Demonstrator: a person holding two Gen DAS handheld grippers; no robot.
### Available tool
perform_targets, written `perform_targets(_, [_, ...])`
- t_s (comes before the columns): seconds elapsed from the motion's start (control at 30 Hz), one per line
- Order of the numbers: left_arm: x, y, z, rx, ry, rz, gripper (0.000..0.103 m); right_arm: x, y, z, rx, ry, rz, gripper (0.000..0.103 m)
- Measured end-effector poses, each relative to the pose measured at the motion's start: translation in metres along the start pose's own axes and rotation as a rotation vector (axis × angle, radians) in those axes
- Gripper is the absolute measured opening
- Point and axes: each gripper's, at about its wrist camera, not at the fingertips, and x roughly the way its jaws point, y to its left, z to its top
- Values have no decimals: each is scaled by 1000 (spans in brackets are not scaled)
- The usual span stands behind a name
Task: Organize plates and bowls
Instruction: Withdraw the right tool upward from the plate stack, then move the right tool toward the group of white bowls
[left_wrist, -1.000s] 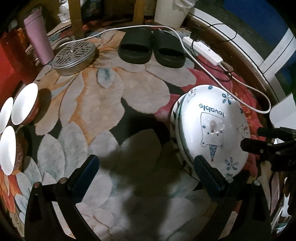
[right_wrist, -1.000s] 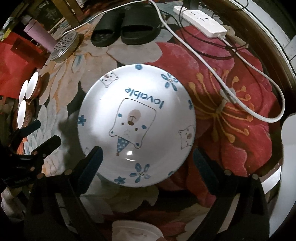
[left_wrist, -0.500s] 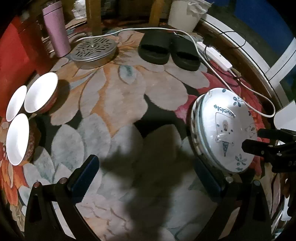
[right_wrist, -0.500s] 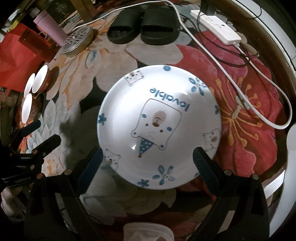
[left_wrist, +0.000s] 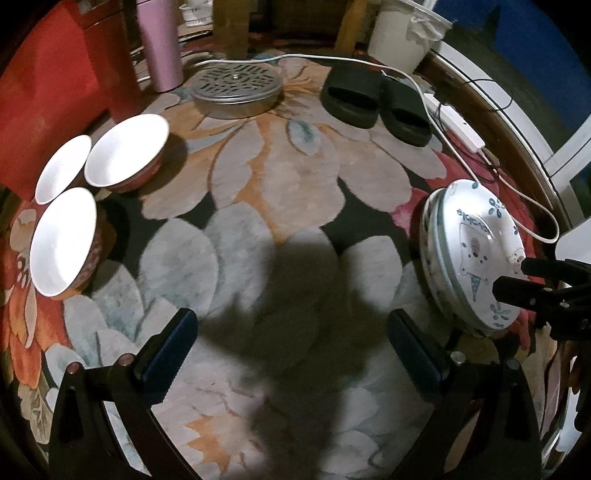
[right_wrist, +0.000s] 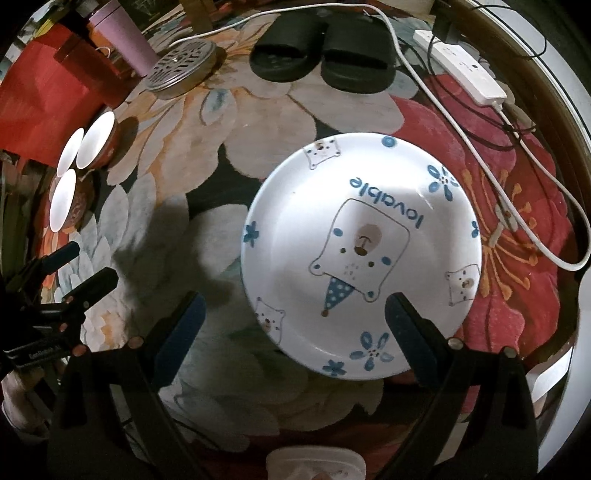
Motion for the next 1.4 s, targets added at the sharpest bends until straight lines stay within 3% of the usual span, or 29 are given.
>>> perform_targets(1.4, [-25, 93, -40, -162, -12, 60, 102, 10, 80, -1, -134, 13, 3, 99])
